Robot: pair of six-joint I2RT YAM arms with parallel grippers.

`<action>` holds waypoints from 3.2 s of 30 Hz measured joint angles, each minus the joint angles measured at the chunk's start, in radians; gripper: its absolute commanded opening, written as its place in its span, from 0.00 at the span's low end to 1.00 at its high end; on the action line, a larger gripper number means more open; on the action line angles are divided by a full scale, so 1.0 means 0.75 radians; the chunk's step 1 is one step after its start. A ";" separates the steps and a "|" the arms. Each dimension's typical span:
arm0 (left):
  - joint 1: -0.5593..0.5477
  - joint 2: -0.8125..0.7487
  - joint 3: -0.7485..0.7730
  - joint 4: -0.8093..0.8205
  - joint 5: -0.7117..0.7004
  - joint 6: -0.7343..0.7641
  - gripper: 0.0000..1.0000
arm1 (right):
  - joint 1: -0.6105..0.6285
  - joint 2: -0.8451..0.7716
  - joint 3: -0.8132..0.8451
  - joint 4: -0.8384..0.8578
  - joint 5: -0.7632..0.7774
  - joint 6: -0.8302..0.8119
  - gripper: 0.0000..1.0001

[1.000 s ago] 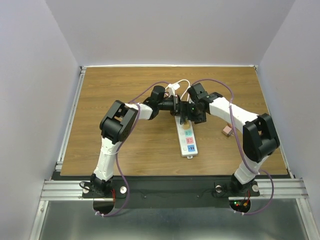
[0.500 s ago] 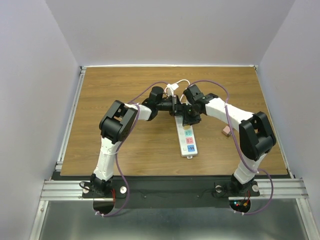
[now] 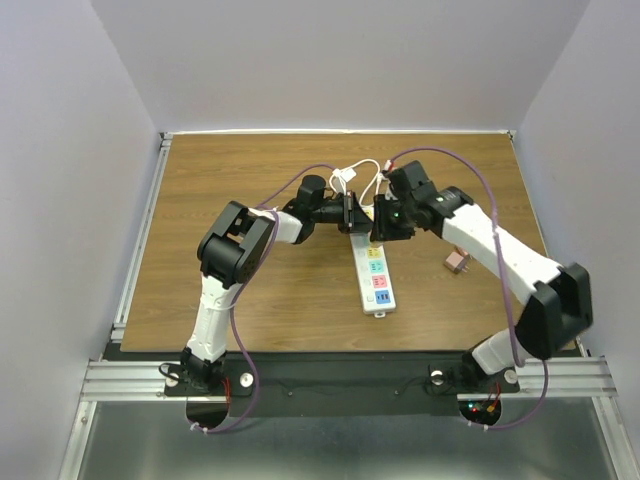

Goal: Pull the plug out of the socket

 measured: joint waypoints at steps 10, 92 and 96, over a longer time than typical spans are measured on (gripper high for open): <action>0.000 -0.003 0.008 -0.019 -0.002 0.004 0.00 | -0.014 -0.290 -0.128 -0.108 0.270 0.125 0.00; -0.181 -0.207 -0.672 0.508 -0.308 -0.430 0.00 | -0.177 0.228 0.094 0.034 -0.159 -0.011 0.93; -0.194 -0.202 -0.676 0.522 -0.345 -0.467 0.00 | -0.156 0.257 0.094 0.036 -0.159 -0.013 0.92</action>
